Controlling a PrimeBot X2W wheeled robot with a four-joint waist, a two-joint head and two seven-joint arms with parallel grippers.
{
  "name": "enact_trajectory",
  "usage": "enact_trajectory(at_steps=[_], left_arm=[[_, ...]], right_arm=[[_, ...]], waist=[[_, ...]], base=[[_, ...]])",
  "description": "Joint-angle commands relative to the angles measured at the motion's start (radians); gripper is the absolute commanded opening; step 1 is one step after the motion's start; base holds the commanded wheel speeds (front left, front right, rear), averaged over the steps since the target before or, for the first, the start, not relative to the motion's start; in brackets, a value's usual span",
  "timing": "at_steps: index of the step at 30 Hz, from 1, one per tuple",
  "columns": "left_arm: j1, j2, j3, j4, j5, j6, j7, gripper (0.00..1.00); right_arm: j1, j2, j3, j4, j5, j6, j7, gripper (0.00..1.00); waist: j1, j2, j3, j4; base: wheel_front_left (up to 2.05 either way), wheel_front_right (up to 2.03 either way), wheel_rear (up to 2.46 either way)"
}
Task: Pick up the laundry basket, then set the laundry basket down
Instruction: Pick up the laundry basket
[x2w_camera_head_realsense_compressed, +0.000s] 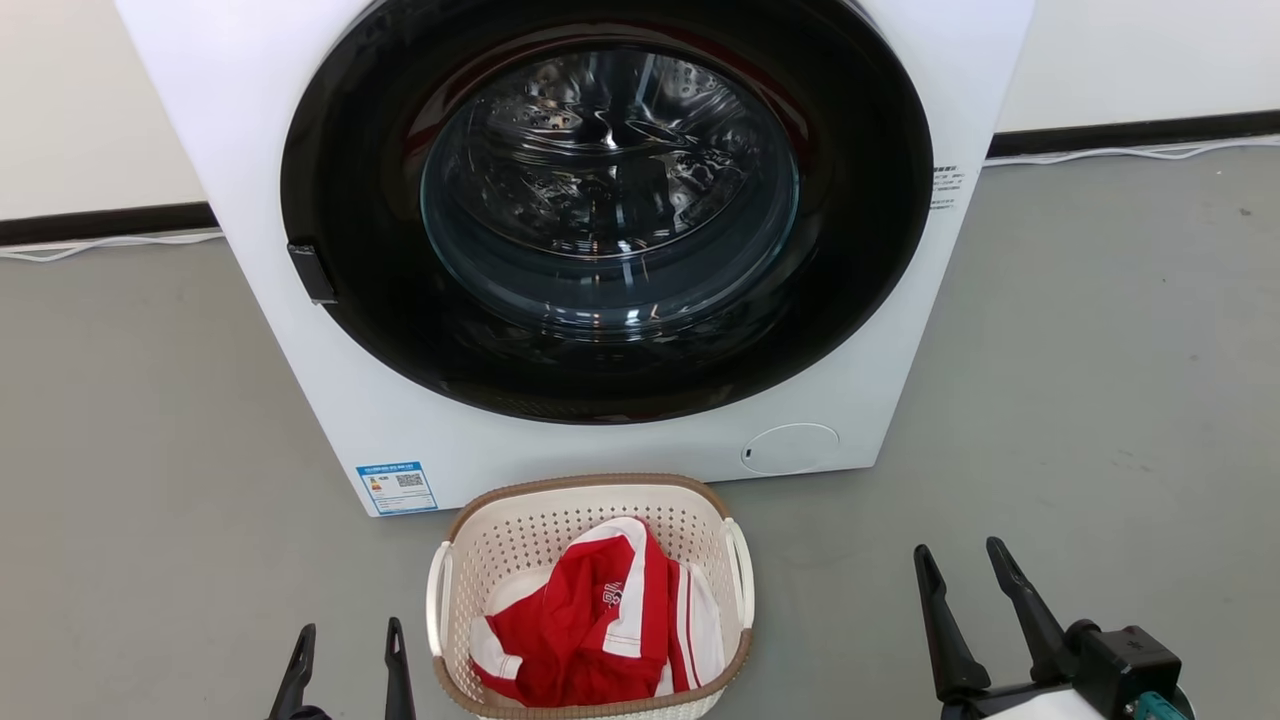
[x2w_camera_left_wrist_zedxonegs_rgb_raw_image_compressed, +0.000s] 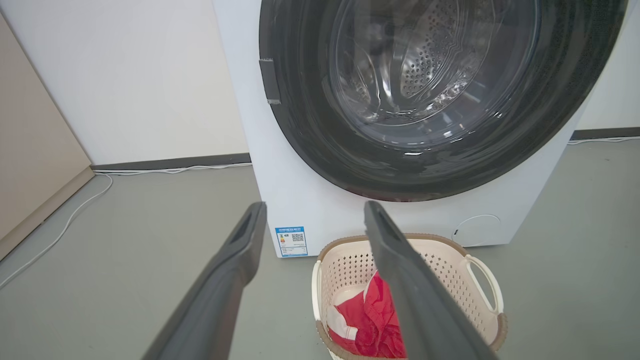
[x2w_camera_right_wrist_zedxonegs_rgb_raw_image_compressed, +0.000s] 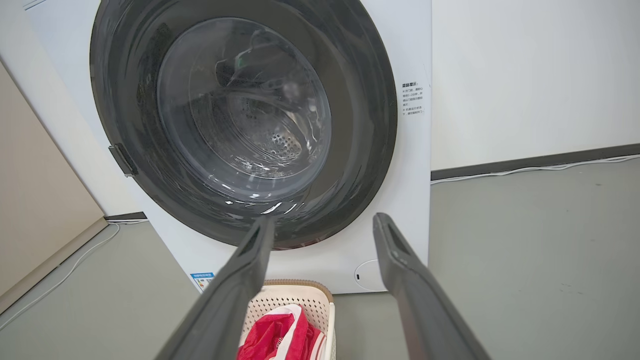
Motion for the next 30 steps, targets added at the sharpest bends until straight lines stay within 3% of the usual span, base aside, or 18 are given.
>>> enact_trajectory(at_steps=[1,21,30], left_arm=[[-0.023,0.003,0.033,-0.030,-0.009,0.005,-0.005,1.00],[-0.046,0.004,0.056,-0.008,-0.015,-0.012,-0.005,1.00],[-0.099,0.003,0.071,0.033,-0.030,-0.040,-0.005,1.00]], right_arm=[[-0.022,-0.002,0.022,-0.023,0.010,0.007,-0.007,1.00],[-0.042,-0.002,0.010,-0.020,0.012,0.007,-0.007,1.00],[-0.106,-0.002,0.007,-0.010,0.013,0.007,-0.007,1.00]], waist=[[0.0000,-0.0001,0.001,-0.001],[0.0000,-0.0001,0.021,-0.006],[0.0000,-0.0001,0.107,-0.005]], base=[[0.00,0.00,0.00],[0.00,0.00,0.00],[0.00,0.00,0.00]])
